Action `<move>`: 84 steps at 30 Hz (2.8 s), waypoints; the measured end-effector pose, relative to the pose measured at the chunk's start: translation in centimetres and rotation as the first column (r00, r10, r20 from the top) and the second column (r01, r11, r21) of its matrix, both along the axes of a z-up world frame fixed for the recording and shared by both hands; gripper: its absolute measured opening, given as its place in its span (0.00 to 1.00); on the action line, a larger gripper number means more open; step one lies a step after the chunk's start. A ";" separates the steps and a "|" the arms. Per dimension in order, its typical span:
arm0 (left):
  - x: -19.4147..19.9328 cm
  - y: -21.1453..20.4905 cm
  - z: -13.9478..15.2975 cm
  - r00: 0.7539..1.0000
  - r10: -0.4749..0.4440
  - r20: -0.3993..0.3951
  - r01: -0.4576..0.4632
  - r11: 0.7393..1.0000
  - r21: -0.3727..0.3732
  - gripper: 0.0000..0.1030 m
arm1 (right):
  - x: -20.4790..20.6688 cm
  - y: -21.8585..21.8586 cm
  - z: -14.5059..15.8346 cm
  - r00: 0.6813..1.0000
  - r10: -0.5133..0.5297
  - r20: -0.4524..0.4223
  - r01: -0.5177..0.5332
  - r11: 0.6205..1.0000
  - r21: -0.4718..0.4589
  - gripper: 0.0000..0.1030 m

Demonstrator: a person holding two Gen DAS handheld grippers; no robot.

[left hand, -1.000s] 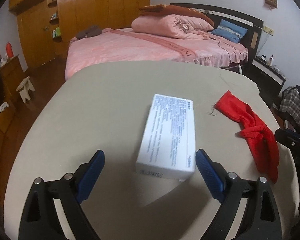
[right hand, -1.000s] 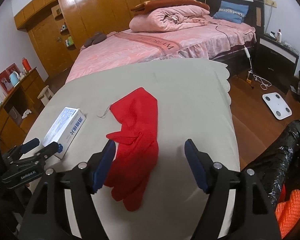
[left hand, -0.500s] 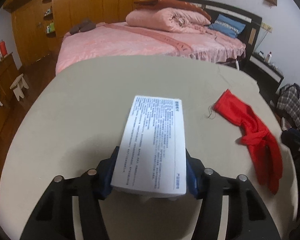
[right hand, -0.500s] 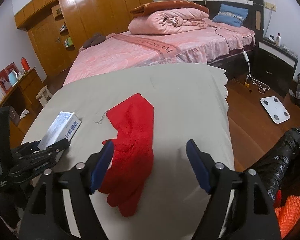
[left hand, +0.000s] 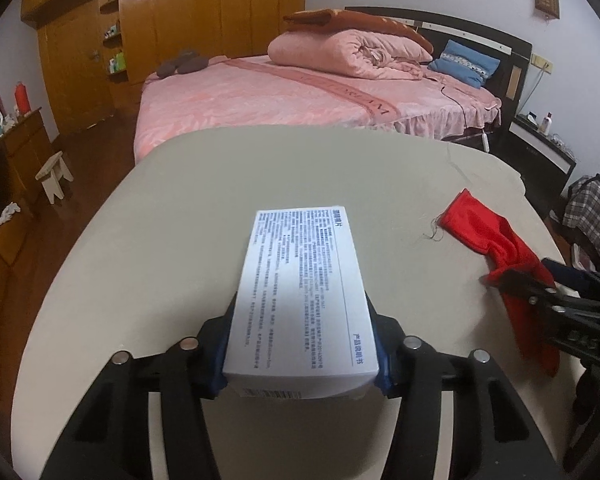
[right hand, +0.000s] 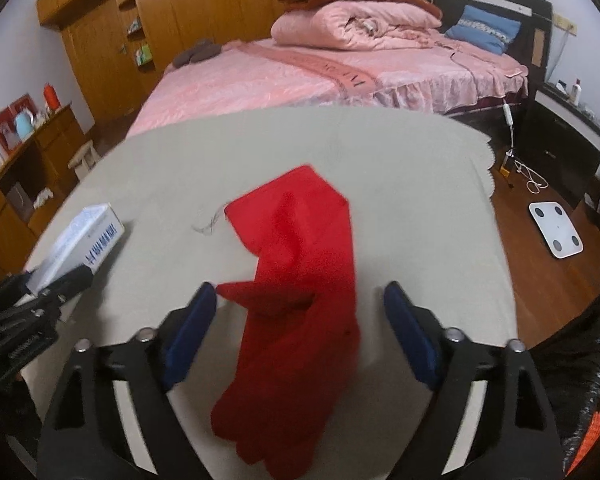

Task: Collect trash
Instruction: 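Carry the white box and red glove over the bin with both grippers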

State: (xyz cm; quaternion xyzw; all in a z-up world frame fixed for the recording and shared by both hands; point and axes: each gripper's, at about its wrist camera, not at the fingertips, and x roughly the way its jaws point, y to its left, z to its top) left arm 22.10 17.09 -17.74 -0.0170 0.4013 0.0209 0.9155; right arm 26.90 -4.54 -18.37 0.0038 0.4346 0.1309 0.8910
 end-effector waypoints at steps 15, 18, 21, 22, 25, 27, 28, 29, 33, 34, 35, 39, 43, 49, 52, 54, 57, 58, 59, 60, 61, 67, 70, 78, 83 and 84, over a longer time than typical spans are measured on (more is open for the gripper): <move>-2.0 -0.8 1.6 0.999 0.012 0.037 -0.013 1.000 0.002 0.52 | -2.5 -1.2 2.6 0.998 0.058 0.029 -0.061 0.991 0.115 0.11; -2.7 -1.4 2.5 0.999 0.006 0.051 -0.007 1.000 0.008 0.52 | -3.2 -1.8 3.7 0.997 0.056 0.048 -0.062 0.989 0.135 0.11; -3.4 -2.0 3.2 0.998 0.002 0.059 -0.002 1.000 0.003 0.52 | -3.9 -2.3 4.8 0.996 0.051 0.067 -0.061 0.987 0.151 0.11; -3.6 -2.2 3.4 0.998 0.000 0.062 0.000 1.000 0.005 0.52 | -4.1 -2.5 5.1 0.996 0.050 0.075 -0.061 0.986 0.155 0.11; -4.1 -2.9 4.3 0.997 -0.008 0.076 0.008 1.000 0.005 0.52 | -4.9 -2.9 6.0 0.994 0.049 0.097 -0.064 0.985 0.158 0.11; -4.5 -3.3 4.9 0.996 -0.013 0.086 0.012 1.000 0.005 0.52 | -5.5 -3.3 6.6 0.993 0.049 0.108 -0.066 0.984 0.163 0.11; -4.7 -3.5 5.2 0.996 -0.015 0.091 0.014 1.000 0.004 0.52 | -5.8 -3.5 6.9 0.992 0.048 0.114 -0.067 0.983 0.169 0.11; -4.9 -3.6 5.6 0.995 -0.016 0.096 0.016 1.000 0.002 0.52 | -5.9 -3.6 7.2 0.992 0.047 0.119 -0.068 0.983 0.172 0.11; -5.6 -4.2 6.8 0.993 -0.024 0.113 0.024 1.000 0.003 0.52 | -7.0 -4.2 8.4 0.989 0.048 0.141 -0.074 0.981 0.181 0.11; -5.8 -4.4 7.1 0.993 -0.026 0.114 0.025 1.000 0.006 0.52 | -7.3 -4.3 8.7 0.988 0.048 0.146 -0.074 0.980 0.183 0.11; -6.0 -4.5 7.4 0.993 -0.029 0.117 0.029 1.000 0.004 0.52 | -7.6 -4.5 8.9 0.988 0.046 0.151 -0.074 0.980 0.185 0.11; -6.8 -5.3 8.6 0.990 -0.042 0.132 0.041 0.999 0.009 0.52 | -8.7 -5.5 10.2 0.984 0.040 0.174 -0.074 0.979 0.190 0.11; -7.4 -6.2 9.5 0.989 -0.056 0.136 0.055 0.998 0.011 0.52 | -9.8 -6.5 11.3 0.980 0.037 0.197 -0.075 0.979 0.190 0.11; -8.7 -8.0 11.1 0.983 -0.088 0.161 0.089 0.996 0.006 0.52 | -11.6 -8.3 12.6 0.973 0.018 0.230 -0.063 0.980 0.190 0.11; -9.3 -8.9 11.8 0.979 -0.106 0.176 0.107 0.994 0.004 0.52 | -12.6 -9.4 13.3 0.969 0.003 0.247 -0.051 0.981 0.189 0.11; -9.6 -9.6 12.2 0.976 -0.120 0.184 0.122 0.992 0.001 0.52 | -13.2 -10.3 13.7 0.967 -0.009 0.255 -0.040 0.981 0.188 0.11; -10.0 -11.1 12.8 0.969 -0.148 0.199 0.150 0.989 0.002 0.52 | -14.0 -11.8 14.2 0.963 -0.031 0.268 -0.020 0.982 0.187 0.11; -10.1 -11.6 13.1 0.967 -0.156 0.204 0.160 0.987 -0.001 0.52 | -14.3 -12.3 14.4 0.961 -0.039 0.272 -0.013 0.982 0.188 0.11; -10.3 -11.9 13.2 0.965 -0.162 0.207 0.167 0.986 -0.005 0.52 | -14.6 -12.8 14.5 0.959 -0.047 0.278 -0.006 0.982 0.187 0.11; -10.5 -12.4 13.4 0.962 -0.172 0.211 0.177 0.984 -0.008 0.52 | -14.9 -13.2 14.6 0.958 -0.052 0.282 -0.001 0.983 0.185 0.11; -10.6 -12.9 13.6 0.960 -0.179 0.215 0.185 0.983 -0.008 0.52 | -15.2 -13.6 14.8 0.956 -0.058 0.287 0.004 0.983 0.184 0.11; -11.7 -16.5 14.6 0.938 -0.255 0.234 0.264 0.964 -0.010 0.52 | -17.1 -16.7 15.4 0.947 -0.099 0.306 0.045 0.983 0.177 0.11; -12.2 -18.3 15.1 0.924 -0.293 0.245 0.304 0.953 -0.007 0.52 | -18.0 -18.4 15.5 0.943 -0.126 0.309 0.074 0.982 0.174 0.11; -13.5 -22.7 16.0 0.887 -0.379 0.266 0.393 0.920 -0.001 0.52 | -20.2 -22.5 15.5 0.928 -0.191 0.319 0.146 0.976 0.160 0.11; -14.0 -25.3 16.2 0.863 -0.426 0.270 0.442 0.897 0.004 0.52 | -21.2 -24.7 15.1 0.921 -0.221 0.321 0.181 0.972 0.151 0.11; -14.2 -25.8 16.2 0.858 -0.437 0.270 0.453 0.892 0.005 0.52 | -21.5 -25.2 15.0 0.919 -0.232 0.319 0.193 0.970 0.150 0.11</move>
